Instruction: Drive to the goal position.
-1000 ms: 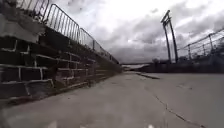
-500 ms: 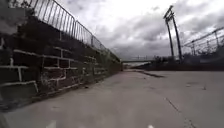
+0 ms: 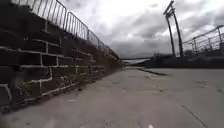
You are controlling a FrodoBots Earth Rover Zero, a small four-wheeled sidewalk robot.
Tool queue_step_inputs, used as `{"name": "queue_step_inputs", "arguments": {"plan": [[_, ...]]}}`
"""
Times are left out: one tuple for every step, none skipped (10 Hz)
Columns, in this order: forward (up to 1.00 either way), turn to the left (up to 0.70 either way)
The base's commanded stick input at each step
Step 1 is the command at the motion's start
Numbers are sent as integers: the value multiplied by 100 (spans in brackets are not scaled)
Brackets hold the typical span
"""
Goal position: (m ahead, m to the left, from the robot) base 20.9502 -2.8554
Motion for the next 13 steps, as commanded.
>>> {"name": "queue_step_inputs", "arguments": {"plan": [[100, 0], [100, 0], [100, 0], [100, -27], [100, -27], [100, -27], [100, -27], [100, -27], [100, -27], [100, -27], [100, -27], [100, 0], [100, 0]]}}
